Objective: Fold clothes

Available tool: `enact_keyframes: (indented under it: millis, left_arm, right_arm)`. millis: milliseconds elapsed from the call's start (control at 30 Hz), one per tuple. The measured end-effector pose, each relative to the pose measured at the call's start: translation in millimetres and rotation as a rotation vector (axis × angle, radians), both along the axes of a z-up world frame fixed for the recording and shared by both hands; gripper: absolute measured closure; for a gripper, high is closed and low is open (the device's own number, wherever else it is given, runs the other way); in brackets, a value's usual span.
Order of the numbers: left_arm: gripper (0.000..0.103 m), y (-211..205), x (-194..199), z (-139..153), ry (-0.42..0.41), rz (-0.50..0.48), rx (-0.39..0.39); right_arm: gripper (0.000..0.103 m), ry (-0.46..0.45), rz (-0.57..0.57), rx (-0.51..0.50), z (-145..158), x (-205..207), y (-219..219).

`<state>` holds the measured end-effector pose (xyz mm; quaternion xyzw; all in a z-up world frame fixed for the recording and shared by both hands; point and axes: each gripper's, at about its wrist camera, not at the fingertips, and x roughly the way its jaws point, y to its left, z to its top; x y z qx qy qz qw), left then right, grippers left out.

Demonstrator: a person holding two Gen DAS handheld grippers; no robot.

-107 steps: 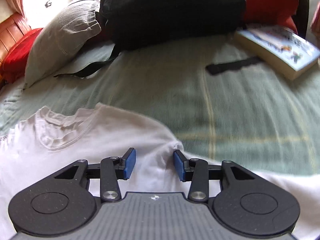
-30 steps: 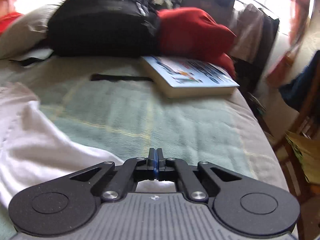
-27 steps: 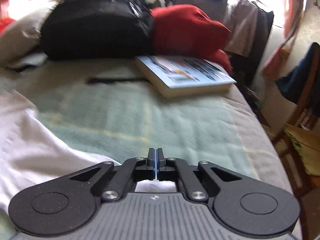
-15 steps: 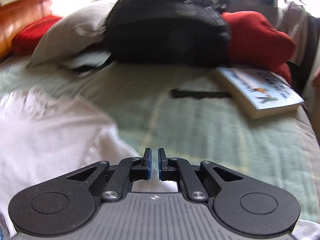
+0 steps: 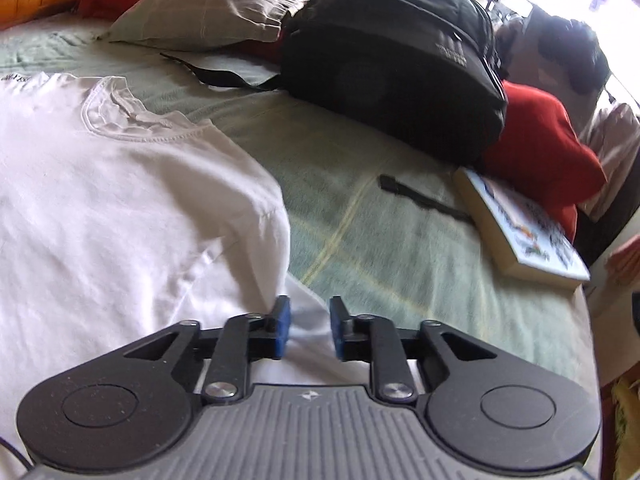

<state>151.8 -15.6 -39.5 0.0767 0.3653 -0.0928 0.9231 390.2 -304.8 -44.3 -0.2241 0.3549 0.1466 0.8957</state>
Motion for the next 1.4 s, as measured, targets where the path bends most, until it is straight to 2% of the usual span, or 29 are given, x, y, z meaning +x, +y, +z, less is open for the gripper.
enact_keyframes:
  millis: [67, 200, 233, 267, 333, 433, 533, 633, 700, 767, 833, 900, 1067, 1167, 1267, 1333, 1400]
  left_arm:
    - [0.001, 0.8, 0.5, 0.3, 0.0, 0.004, 0.0]
    - [0.001, 1.2, 1.1, -0.2, 0.004, 0.008, 0.0]
    - [0.001, 1.3, 1.4, -0.4, 0.005, 0.008, 0.0]
    - [0.001, 1.5, 1.6, -0.6, 0.006, 0.009, 0.001]
    - [0.001, 1.7, 2.0, -0.6, 0.006, 0.009, 0.002]
    - [0.001, 1.6, 1.6, 0.8, 0.001, 0.007, 0.0]
    - [0.001, 2.6, 0.7, 2.0, -0.007, 0.008, -0.001]
    - [0.001, 5.4, 2.3, 1.5, -0.008, 0.024, -0.002]
    - [0.001, 6.6, 3.2, 0.3, -0.005, 0.03, -0.003]
    - [0.001, 7.3, 3.6, -1.1, -0.001, 0.029, -0.005]
    - [0.001, 7.0, 3.9, -2.3, 0.004, 0.026, -0.005]
    - [0.001, 6.6, 3.5, -2.5, 0.005, 0.022, -0.005]
    - [0.001, 8.9, -2.3, 3.1, -0.015, 0.03, -0.006]
    - [0.001, 13.1, -5.7, 7.4, -0.034, 0.043, -0.012]
    - [0.001, 16.4, -5.0, 7.8, -0.036, 0.058, -0.005]
    - [0.001, 18.8, -2.6, 7.0, -0.033, 0.068, -0.006]
    - [0.001, 21.0, -1.2, 6.4, -0.032, 0.074, -0.008]
  right_arm:
    - [0.058, 0.02, 0.017, 0.012, 3.0, 9.5, -1.7]
    - [0.059, 0.087, 0.054, 0.053, -4.8, 24.7, -9.4]
    - [0.072, 0.099, 0.063, 0.077, -5.2, 26.1, -12.2]
    - [0.101, 0.094, 0.059, 0.081, -5.0, 25.7, -12.4]
    - [0.1, 0.081, 0.049, 0.085, -4.4, 24.5, -12.5]
    - [0.1, -0.009, -0.096, 0.123, 0.6, 33.3, -23.9]
    - [0.099, -0.008, -0.169, 0.187, 12.5, 26.6, -29.9]
    - [0.091, -0.006, -0.24, 0.251, 24.5, 19.6, -35.8]
    - [0.079, -0.004, -0.288, 0.294, 32.5, 15.0, -39.7]
    - [0.057, 0.044, -0.356, 0.31, 32.6, 2.9, -40.5]
    - [0.055, 0.107, -0.408, 0.309, 22.1, -0.6, -39.8]
    - [0.055, 0.134, -0.435, 0.271, 4.2, 5.7, -37.6]
    - [0.042, 0.084, -0.515, 0.292, -13.5, 40.9, -50.7]
    - [0.043, 0.088, -0.603, 0.304, -8.1, 60.2, -60.4]
    - [0.042, 0.075, -0.539, 0.345, 14.1, 51.3, -46.4]
    - [0.04, 0.09, -0.451, 0.385, 25.5, 39.5, -29.2]
    - [0.04, 0.142, -0.369, 0.43, 29.4, 34.7, -10.1]
